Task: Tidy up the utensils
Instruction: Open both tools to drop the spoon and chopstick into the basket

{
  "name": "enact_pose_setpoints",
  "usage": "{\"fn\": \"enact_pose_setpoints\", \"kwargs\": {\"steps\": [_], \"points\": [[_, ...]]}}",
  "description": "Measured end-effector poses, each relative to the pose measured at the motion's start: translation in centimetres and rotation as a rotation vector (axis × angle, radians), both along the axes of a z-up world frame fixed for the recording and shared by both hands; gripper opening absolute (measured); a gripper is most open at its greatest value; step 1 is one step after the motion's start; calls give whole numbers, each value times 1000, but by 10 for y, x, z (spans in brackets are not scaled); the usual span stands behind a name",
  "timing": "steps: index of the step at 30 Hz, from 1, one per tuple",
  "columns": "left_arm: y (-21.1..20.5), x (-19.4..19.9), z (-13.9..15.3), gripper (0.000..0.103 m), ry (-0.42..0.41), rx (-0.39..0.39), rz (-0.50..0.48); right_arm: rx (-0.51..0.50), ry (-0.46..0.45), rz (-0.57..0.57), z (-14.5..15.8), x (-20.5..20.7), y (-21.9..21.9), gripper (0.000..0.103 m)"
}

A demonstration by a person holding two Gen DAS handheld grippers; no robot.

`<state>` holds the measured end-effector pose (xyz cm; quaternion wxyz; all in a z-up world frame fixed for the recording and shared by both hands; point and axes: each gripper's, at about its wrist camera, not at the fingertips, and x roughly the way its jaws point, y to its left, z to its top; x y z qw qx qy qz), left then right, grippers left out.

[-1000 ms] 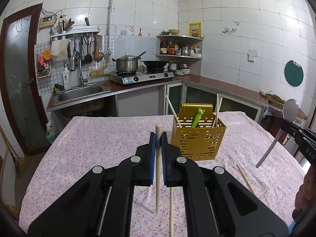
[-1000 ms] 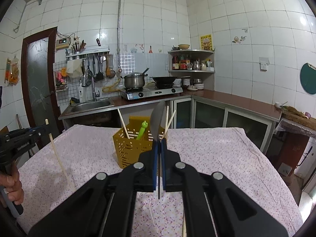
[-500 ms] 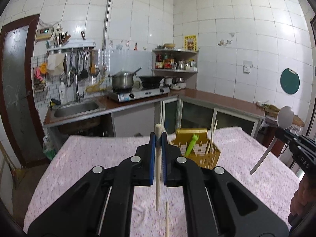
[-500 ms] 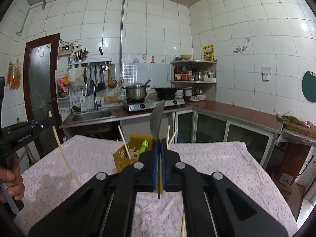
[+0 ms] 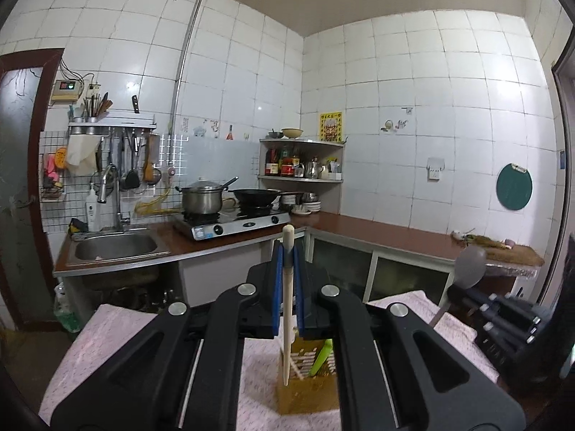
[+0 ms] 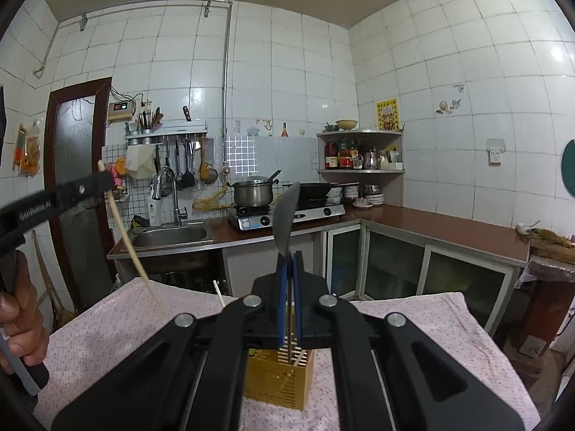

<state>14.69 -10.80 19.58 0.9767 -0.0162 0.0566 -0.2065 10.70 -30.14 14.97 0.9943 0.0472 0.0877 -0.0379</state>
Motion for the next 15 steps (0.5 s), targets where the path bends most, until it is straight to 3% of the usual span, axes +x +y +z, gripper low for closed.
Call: {"fn": "enact_pose_setpoints", "kwargs": {"steps": [7, 15], "points": [[-22, 32, -12, 4, 19, -4, -25, 10, 41, 18, -22, 42, -3, 3], [-34, 79, -51, 4, 133, 10, -35, 23, 116, 28, -54, 86, -6, 4]]}}
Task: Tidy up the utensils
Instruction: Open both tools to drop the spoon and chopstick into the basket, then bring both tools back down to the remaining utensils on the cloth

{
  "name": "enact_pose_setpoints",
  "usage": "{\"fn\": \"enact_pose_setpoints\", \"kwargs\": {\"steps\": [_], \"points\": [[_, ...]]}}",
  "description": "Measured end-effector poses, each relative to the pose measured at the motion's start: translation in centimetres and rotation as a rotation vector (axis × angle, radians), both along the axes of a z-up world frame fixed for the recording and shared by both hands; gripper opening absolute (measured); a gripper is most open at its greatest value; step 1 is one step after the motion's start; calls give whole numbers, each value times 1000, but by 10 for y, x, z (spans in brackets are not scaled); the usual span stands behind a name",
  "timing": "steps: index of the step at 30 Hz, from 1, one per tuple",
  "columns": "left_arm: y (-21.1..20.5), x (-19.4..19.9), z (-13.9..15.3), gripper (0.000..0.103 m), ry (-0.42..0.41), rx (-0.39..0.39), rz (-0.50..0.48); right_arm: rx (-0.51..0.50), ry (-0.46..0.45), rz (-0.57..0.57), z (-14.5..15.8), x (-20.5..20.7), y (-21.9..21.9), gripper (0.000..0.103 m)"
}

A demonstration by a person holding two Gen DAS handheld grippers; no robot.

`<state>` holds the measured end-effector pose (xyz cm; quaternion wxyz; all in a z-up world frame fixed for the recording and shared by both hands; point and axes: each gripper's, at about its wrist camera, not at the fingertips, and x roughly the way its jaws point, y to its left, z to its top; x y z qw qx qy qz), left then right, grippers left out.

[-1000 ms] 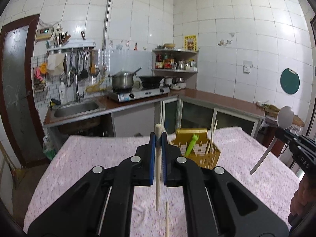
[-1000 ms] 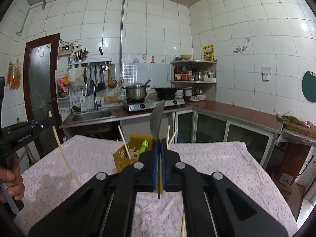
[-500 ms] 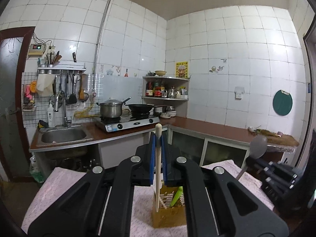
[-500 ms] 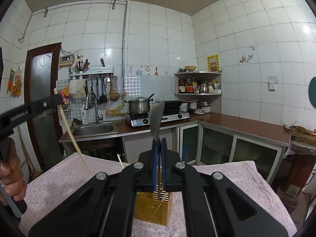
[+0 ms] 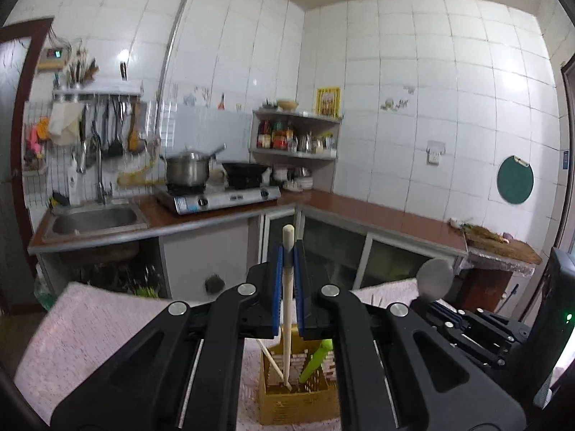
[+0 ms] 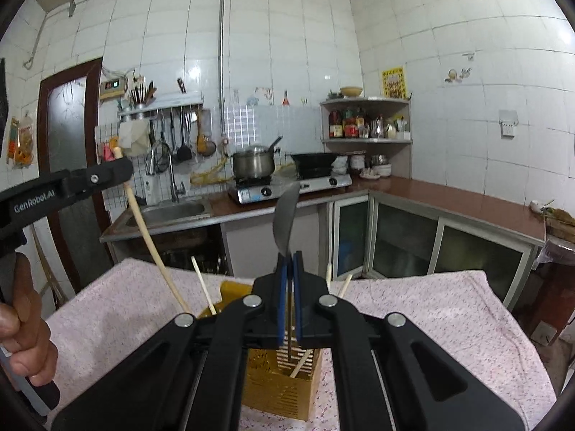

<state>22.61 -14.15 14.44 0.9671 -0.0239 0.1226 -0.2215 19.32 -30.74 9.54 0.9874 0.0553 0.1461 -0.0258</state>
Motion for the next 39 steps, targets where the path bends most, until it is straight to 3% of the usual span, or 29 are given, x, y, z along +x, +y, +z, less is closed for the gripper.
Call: {"fn": "enact_pose_setpoints", "kwargs": {"steps": [2, 4, 6, 8, 9, 23, 39], "points": [[-5, 12, -15, 5, 41, 25, -2, -12, 94, 22, -23, 21, 4, 5], [-5, 25, -32, 16, 90, 39, 23, 2, 149, 9, -35, 29, 2, 5], [0, 31, -37, 19, 111, 35, 32, 12, 126, -7, -34, 24, -3, 7], [4, 31, -37, 22, 110, 30, 36, 15, 107, -16, -30, 20, -5, 21], [5, 30, -35, 23, 103, 31, 39, 17, 99, -18, -28, 18, -6, 22], [25, -2, -24, 24, 76, 38, 67, 12, 62, -33, -7, -14, -11, 23], [51, -63, -62, 24, 147, 100, 88, 19, 108, -61, -22, -92, -9, 23]]}}
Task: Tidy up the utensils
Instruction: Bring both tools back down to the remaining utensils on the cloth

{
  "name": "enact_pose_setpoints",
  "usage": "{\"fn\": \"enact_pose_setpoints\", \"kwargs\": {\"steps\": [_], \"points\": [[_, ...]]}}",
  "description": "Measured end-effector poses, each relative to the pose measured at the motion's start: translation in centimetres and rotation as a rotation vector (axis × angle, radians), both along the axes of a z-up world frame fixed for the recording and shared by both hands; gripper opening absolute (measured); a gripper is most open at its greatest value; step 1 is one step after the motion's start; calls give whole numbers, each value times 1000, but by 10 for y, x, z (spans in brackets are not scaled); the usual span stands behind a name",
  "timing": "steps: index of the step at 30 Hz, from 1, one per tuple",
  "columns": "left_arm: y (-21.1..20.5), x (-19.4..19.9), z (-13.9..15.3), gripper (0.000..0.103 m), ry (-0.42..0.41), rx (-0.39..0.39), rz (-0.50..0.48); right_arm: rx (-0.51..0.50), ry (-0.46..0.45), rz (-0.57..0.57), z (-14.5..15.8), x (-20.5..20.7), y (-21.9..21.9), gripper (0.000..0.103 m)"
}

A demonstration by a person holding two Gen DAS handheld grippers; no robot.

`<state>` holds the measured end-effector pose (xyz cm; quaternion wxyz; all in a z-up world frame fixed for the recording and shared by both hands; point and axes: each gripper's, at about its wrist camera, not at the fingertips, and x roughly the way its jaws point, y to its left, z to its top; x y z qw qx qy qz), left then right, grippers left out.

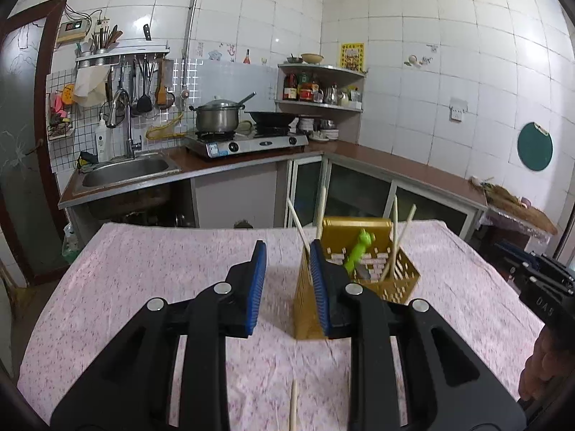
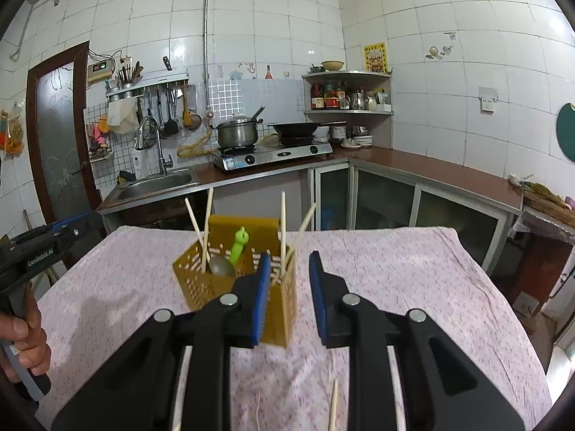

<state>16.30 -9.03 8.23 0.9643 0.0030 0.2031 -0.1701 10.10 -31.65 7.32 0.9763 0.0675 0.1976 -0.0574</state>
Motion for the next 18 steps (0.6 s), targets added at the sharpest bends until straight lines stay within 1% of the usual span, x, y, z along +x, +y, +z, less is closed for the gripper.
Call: {"fn": "enact_pose_setpoints", "kwargs": {"steps": [4, 7, 8, 14, 18], "points": [[7, -21, -21, 25, 37, 9, -3, 7, 34, 0, -13, -23, 1, 23], [12, -33, -41, 25, 77, 25, 0, 29, 72, -9, -30, -38, 1, 23], [15, -37, -51, 25, 101, 28, 0, 33, 88, -10, -36, -42, 2, 23], [22, -51, -92, 25, 188, 65, 2, 79, 202, 6, -88, -56, 16, 23], [29, -59, -117, 25, 251, 74, 1, 85, 246, 36, -108, -61, 32, 23]]}}
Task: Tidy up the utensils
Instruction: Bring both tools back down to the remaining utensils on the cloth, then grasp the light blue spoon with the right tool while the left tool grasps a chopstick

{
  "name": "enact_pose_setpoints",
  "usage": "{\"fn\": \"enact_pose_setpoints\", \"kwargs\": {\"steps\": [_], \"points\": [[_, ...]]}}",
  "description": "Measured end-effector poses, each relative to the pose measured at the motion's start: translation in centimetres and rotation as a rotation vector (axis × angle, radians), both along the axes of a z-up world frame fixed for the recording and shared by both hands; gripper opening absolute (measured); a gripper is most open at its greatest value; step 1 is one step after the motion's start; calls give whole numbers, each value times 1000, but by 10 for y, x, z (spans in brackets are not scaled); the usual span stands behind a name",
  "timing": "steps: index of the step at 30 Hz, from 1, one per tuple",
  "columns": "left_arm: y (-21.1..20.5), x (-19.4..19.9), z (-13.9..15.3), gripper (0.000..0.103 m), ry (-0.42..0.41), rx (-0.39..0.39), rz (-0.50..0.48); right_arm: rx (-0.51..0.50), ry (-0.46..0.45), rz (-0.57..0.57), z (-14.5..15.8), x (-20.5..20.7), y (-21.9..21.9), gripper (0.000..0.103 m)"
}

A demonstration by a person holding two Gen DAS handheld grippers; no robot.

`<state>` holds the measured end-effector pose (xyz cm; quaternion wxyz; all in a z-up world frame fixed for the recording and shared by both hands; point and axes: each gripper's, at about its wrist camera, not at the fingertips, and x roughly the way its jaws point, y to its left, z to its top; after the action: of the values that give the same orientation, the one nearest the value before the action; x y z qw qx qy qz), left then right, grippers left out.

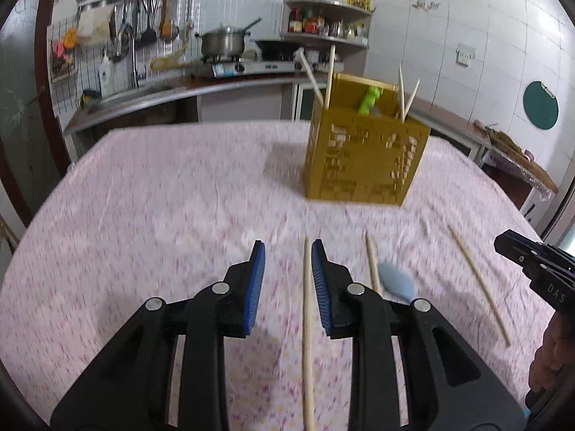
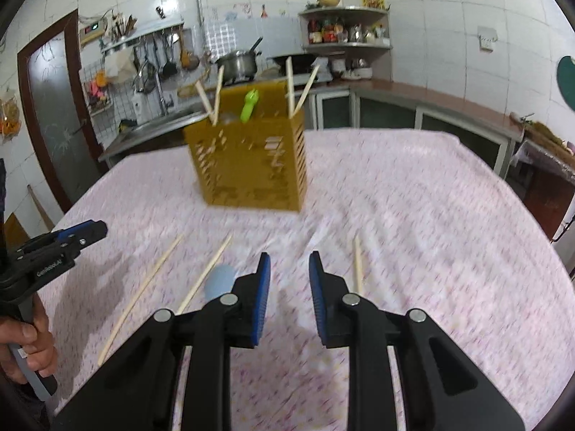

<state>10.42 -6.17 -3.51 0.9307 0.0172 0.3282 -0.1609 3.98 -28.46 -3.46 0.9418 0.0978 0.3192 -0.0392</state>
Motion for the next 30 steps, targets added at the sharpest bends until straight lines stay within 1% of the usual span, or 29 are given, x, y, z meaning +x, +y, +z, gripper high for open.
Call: {"fn": "enact_pose_setpoints", "kwargs": {"steps": [4, 8, 10, 13, 17, 25, 28, 30], "points": [[4, -4, -16, 25, 38, 8, -3, -6, 51, 31, -16, -1, 16, 23], [4, -2, -27, 26, 78, 21, -17, 9, 92, 62, -27, 3, 30, 23], [3, 1, -31, 29, 96, 23, -29, 18, 109, 84, -30, 7, 37, 23], [0, 4, -37, 29, 123, 23, -45, 14, 139, 111, -36, 14, 48, 23], [-7, 8, -44, 29, 144, 47, -57, 12, 191, 139, -48, 27, 59, 23], [-17, 27, -54, 30, 202, 76, -77, 18, 251, 158, -62, 46, 67, 23], [-21, 37, -59, 30, 236, 75, -82, 8, 259, 163, -64, 54, 68, 25], [-25, 42, -62, 30, 242, 86, -87, 9, 261, 160, -64, 60, 68, 25]]}}
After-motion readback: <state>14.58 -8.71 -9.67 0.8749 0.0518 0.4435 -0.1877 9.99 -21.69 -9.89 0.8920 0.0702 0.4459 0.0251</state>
